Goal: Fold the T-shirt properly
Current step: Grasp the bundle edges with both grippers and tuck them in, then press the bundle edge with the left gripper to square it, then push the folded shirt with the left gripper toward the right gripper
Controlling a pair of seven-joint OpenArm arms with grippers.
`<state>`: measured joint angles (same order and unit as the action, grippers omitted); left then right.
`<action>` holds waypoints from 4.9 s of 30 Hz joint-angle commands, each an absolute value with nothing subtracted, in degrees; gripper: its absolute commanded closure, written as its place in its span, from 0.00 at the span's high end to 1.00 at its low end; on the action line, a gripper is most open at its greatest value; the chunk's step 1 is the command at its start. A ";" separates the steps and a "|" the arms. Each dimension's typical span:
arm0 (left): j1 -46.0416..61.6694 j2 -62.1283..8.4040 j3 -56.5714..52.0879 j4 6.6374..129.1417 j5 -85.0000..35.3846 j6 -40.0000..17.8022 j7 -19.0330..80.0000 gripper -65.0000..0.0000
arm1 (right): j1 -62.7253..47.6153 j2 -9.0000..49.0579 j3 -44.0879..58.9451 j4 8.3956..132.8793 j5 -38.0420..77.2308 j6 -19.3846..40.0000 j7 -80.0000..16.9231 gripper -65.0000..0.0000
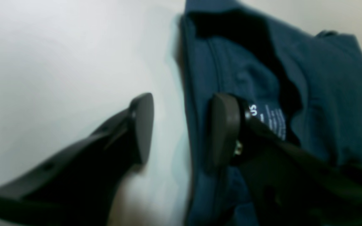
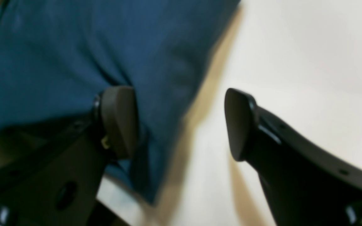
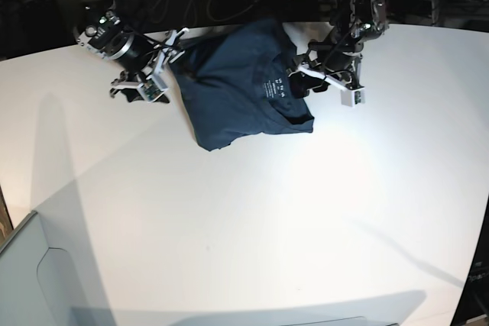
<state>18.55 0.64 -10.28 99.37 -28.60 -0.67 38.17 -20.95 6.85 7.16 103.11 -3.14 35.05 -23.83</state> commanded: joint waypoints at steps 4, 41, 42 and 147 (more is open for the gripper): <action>17.71 0.57 -10.42 98.42 -29.41 -1.19 37.14 0.44 | -22.11 6.90 7.69 111.34 -1.98 35.91 -22.02 0.62; 18.42 -0.66 -10.15 93.76 -29.41 -1.19 37.14 0.44 | 8.66 1.63 -0.22 76.97 -2.15 36.18 -28.09 0.19; 18.42 -0.66 -10.15 93.32 -29.41 -1.19 37.14 0.44 | 8.57 1.63 -0.22 77.14 -2.15 36.18 -28.09 0.17; 9.45 -4.26 0.13 89.71 -35.56 -1.45 38.99 0.00 | -24.57 1.63 26.24 116.62 -1.98 36.18 -28.44 0.82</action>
